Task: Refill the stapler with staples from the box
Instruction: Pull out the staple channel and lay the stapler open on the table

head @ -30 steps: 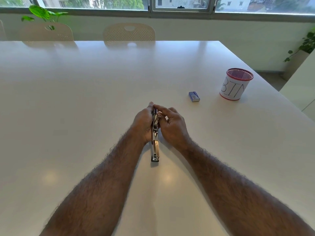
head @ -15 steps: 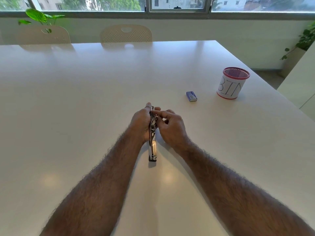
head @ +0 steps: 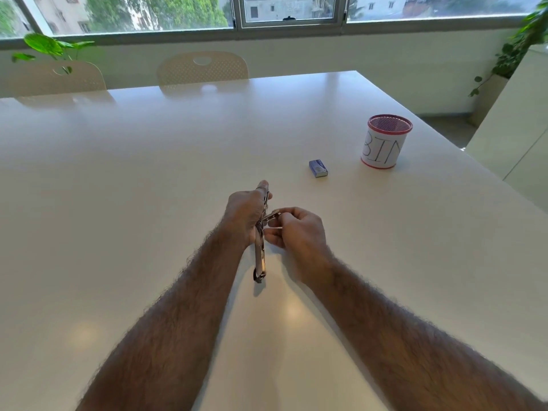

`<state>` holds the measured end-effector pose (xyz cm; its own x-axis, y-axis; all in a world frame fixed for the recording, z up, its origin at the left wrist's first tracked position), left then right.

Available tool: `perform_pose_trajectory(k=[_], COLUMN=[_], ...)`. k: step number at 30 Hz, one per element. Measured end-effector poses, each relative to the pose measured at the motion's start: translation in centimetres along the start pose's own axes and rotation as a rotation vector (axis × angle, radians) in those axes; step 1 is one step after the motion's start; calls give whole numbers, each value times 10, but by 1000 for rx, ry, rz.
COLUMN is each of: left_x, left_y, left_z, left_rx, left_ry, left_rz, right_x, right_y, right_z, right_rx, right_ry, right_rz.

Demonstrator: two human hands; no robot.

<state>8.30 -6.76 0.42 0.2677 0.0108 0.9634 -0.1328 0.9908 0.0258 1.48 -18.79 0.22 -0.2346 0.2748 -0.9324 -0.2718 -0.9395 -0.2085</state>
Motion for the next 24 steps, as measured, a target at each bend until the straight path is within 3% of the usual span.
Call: perform_pose_trajectory(k=[4, 10, 16, 24], left_x=[5, 34, 48, 49], left_y=[-5, -9, -19, -4], left_z=[-7, -12, -7, -7], left_rx=[-26, -42, -60, 9], left_ry=[-28, -167, -304, -320], left_rz=[-233, -527, -584, -536], right_x=[25, 46, 49, 51], right_y=[-8, -38, -43, -47], right_z=[17, 33, 28, 31], right_rx=[29, -88, -73, -111], right_ry=[-89, -351, -397, -416], right_rz=[-210, -565, -510, -528])
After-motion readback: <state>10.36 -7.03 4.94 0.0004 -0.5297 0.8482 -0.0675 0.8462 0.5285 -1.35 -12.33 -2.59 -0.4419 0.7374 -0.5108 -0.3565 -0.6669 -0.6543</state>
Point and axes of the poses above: each hand's wrist, its own z-axis away from the middle knuckle, its own y-axis out of the back of the hand, x = y × z, the point moved 9 cm from there along -z, towards the middle knuckle, and after that the axes turned 3 degrees about -y, right-handed, at the moved point
